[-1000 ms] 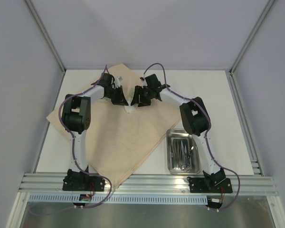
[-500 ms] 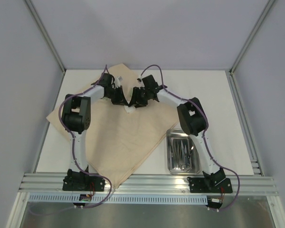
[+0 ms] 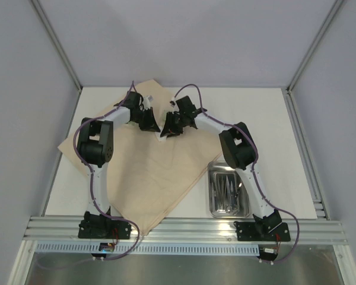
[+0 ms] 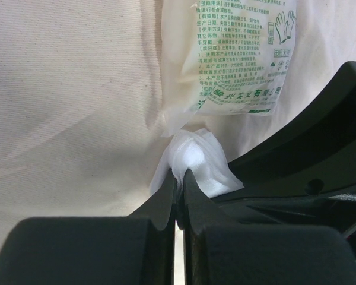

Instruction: Prepare the surgical pack

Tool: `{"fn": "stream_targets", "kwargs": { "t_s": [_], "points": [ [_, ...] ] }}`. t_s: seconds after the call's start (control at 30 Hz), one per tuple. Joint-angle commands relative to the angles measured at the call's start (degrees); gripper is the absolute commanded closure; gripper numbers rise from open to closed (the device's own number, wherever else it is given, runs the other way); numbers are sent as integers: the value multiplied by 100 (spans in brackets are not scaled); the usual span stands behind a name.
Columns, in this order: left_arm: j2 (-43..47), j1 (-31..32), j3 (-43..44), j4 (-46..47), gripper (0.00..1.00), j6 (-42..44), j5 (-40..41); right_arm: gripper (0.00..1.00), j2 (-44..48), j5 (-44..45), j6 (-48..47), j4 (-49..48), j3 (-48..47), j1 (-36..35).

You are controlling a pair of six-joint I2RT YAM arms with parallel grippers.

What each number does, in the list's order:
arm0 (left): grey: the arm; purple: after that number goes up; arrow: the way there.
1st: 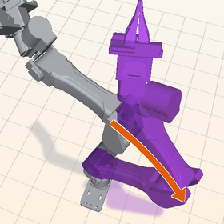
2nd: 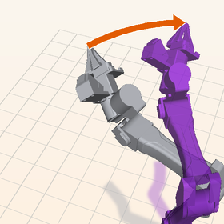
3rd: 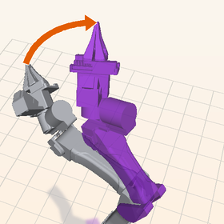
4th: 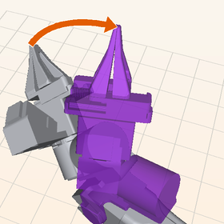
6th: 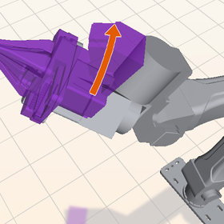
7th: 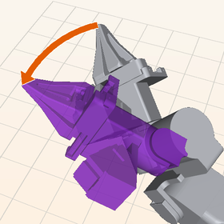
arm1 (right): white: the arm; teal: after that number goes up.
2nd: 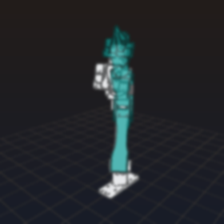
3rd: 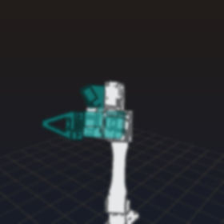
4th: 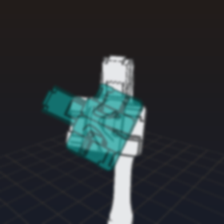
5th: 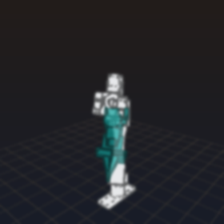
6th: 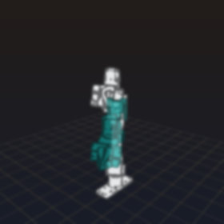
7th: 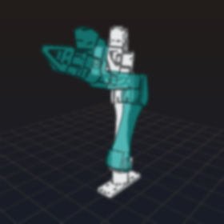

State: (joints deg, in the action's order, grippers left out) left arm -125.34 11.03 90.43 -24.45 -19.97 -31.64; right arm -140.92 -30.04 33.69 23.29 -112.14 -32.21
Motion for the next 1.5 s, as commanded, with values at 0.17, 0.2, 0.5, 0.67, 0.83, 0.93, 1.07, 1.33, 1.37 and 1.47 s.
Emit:
{"fn": "stream_targets", "kwargs": {
  "t_s": [0.17, 0.2, 0.5, 0.67, 0.83, 0.93, 1.07, 1.33, 1.37, 1.47],
  "points": [
    [211, 5, 97, -112, 95, 274, 228, 99, -32, 51, 225, 9, -195, -49],
    [281, 5, 106, -139, 89, 326, 220, 100, 55, 60, 225, 18, -168, -58],
    [1572, 5, 150, -815, 39, 924, 676, 100, 1223, 148, 164, -88, 604, -49],
    [2425, 5, 62, -1324, 35, 1423, 834, 100, 2372, 279, 94, 9, 1395, -40],
    [3076, -57, -87, -1949, 34, 1882, 774, 99, 3956, 754, 164, 36, 3370, 56],
    [3445, -284, -376, -2187, 34, 1988, 458, 99, 5116, 1017, 383, 53, 4624, 179],
    [3823, -487, -649, -2643, 34, 2400, 386, 100, 6347, 1246, 717, 272, 5894, 302],
    [4641, -619, -1273, -2899, 31, 2980, 833, 99, 8264, 1747, 1403, 229, 7644, 891],
    [4711, -619, -1343, -2925, 31, 3007, 878, 99, 8265, 1756, 1403, 159, 7828, 909],
    [4782, -628, -1432, -2960, 31, 3051, 1028, 99, 8090, 1826, 1438, -52, 7996, 918]
  ]
}}
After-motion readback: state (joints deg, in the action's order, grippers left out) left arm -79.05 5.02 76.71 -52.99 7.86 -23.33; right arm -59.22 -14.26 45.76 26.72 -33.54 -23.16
